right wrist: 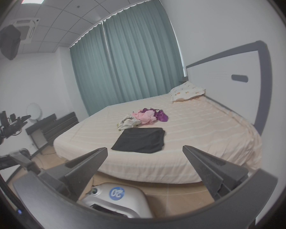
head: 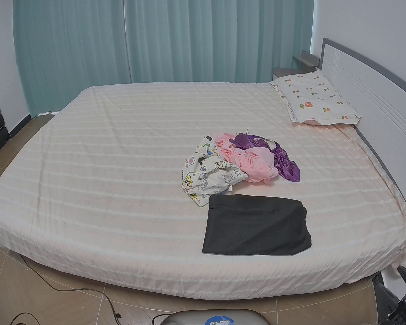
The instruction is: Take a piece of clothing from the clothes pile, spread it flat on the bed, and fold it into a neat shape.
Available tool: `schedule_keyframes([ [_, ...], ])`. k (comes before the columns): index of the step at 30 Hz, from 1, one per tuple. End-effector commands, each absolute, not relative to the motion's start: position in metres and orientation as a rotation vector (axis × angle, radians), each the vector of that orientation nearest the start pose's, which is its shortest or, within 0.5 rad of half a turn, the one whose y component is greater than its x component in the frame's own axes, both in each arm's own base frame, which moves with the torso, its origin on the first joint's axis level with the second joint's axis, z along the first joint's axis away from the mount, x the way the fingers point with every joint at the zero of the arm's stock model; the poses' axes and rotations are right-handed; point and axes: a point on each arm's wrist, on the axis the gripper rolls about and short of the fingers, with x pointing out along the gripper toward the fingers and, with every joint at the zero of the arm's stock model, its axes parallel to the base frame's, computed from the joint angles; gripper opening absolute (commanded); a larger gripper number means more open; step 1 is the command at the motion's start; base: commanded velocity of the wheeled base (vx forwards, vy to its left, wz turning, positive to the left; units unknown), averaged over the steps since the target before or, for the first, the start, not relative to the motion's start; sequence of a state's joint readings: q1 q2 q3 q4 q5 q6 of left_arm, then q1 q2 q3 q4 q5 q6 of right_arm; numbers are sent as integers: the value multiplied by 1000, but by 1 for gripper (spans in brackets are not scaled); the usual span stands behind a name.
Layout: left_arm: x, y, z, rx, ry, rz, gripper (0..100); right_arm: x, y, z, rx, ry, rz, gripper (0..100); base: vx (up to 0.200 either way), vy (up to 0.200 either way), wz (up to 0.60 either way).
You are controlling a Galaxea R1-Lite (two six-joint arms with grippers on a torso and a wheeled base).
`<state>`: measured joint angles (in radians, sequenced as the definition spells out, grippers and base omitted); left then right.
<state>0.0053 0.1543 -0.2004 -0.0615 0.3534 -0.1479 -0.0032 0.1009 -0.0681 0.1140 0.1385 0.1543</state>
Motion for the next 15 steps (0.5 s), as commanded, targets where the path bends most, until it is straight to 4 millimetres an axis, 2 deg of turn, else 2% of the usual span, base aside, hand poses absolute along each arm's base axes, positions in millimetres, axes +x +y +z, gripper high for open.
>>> schedule_keyframes([
  [1,-25,7,88,6,-123,343,100,-27,-2,84,108,-12,-85,100,0,0,0],
  [4,-24,7,81,44,-47,330,100,-27,-3,84,85,-18,-130,100,0,0,0],
  [10,-23,4,80,36,-46,168,100,-26,-4,84,59,-14,-162,100,0,0,0],
  [15,-23,3,80,-13,-48,149,100,-26,-3,83,50,-11,-136,100,0,0,0],
])
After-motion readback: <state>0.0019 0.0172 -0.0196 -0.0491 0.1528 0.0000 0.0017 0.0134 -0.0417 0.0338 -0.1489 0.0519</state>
